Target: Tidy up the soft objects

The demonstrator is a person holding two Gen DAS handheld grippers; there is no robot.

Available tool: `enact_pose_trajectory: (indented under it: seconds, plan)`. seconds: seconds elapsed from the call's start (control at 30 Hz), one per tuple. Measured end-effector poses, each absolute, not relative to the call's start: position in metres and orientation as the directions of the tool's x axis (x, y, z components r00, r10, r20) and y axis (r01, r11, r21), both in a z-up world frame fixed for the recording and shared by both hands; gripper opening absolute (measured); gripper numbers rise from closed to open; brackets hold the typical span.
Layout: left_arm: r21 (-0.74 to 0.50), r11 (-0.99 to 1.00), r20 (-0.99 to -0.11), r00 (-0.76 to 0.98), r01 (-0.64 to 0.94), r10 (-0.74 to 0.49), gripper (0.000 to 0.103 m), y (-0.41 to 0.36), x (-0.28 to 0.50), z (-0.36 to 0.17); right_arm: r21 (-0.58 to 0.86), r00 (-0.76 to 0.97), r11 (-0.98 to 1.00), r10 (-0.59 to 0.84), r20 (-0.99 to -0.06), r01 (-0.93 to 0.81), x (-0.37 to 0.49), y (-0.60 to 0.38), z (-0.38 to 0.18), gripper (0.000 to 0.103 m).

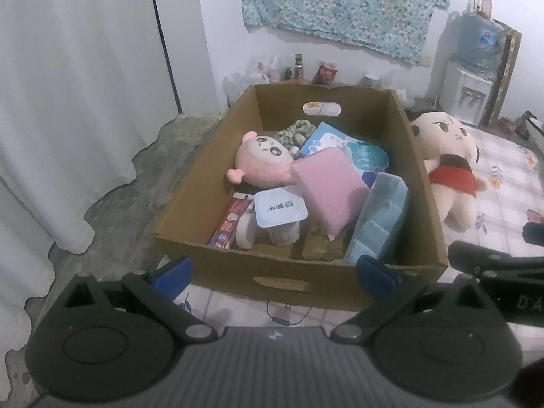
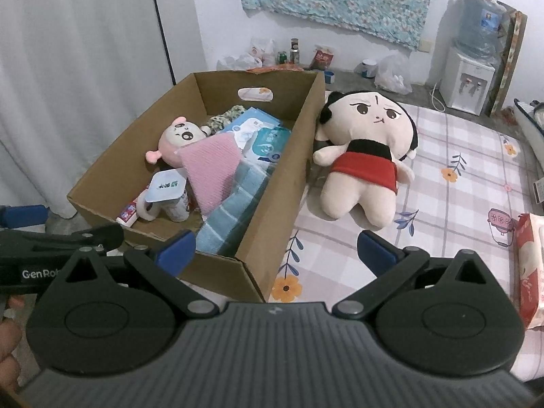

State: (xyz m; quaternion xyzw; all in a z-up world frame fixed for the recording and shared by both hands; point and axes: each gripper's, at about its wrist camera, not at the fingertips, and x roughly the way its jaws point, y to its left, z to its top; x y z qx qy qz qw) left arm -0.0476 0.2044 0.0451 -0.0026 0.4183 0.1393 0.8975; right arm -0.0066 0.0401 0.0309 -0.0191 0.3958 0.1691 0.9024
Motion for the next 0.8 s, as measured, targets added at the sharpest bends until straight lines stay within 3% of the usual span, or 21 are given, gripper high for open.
enact_pose_trajectory:
  seconds: [0.8]
  plan:
    - [0.131,0.955,-0.771,0.578,-0.266,0.267,0.102,0.2022,-0.0435,0.0395,0.08,0.615,0.949,0.26,-0.745,-0.304,-0.0022,0.0385,0.0221,0.102]
